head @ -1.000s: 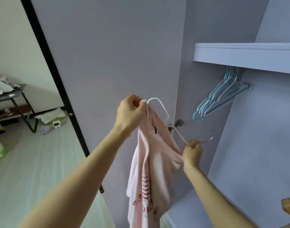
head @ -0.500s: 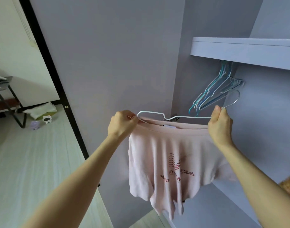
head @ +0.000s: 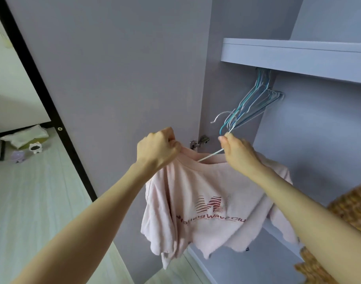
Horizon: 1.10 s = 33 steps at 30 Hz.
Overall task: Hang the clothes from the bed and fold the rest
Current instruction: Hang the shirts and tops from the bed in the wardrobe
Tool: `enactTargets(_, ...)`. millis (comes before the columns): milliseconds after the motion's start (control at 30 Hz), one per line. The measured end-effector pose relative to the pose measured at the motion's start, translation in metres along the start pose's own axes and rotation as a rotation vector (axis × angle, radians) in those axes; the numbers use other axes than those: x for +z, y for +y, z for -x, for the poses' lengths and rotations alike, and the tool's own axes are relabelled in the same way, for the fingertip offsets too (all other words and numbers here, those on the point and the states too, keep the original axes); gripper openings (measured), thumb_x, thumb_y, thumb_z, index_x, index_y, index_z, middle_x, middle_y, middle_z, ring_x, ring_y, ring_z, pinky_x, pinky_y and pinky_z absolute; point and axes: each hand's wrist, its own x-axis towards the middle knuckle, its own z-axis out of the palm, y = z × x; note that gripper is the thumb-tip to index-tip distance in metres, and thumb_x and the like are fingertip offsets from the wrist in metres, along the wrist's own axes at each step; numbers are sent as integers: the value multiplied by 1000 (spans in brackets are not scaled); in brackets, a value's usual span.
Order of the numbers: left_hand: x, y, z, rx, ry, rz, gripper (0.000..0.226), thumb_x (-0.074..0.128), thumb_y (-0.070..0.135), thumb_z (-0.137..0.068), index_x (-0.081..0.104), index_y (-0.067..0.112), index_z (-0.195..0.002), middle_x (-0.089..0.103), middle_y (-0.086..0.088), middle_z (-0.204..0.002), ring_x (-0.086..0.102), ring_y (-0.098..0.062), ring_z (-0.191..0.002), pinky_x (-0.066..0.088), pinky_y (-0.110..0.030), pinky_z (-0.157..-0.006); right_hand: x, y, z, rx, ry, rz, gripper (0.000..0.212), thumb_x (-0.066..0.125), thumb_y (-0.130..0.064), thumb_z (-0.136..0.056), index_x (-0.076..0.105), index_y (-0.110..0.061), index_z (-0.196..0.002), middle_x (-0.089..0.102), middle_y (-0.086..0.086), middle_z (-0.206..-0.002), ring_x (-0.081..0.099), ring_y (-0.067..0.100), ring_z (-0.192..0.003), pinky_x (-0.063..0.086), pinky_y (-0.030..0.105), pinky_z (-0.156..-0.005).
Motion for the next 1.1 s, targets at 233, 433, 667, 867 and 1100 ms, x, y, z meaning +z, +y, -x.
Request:
enactTargets(233,14,-13,7,-46,-435,316,21,68,36,-81,62,26,-98,55,3,-88,53,-19,-85,41,-25,-74,0,8,3,170,-1,-311,29,36,-13,-100,47,-8,-73,51,11,-73,45,27,-73,22,29,-61)
enactTargets(433,22,-71,25,-61,-474,227,69,74,25,-79,40,17,-138,48,-5,-129,48,-19,-115,32,-17,-91,4,16,11,181,120,-344,30,36,-11,-99,48,-5,-73,56,25,-75,51,32,-74,31,36,-67)
enactTargets(667,37,-92,37,-130,-329,170,13,53,25,-93,49,14,-89,53,2,-77,51,-27,-78,27,-28,-59,-7,35,19,157,240,-246,34,35,-20,-98,51,1,-76,55,19,-72,49,34,-71,26,35,-65)
enactTargets(867,17,-66,19,97,-124,231,27,39,27,-99,41,23,-72,46,6,-65,42,-22,-64,29,-32,-56,-8,47,35,185,178,-287,31,38,-9,-99,44,-8,-69,49,12,-68,44,29,-67,22,30,-60)
enactTargets(1100,20,-60,15,127,-62,277,25,44,19,-98,67,13,-102,57,-4,-106,55,-20,-94,36,-23,-80,-16,41,38,282,278,-306,33,24,-29,-81,46,-7,-69,49,12,-71,42,25,-70,24,28,-62)
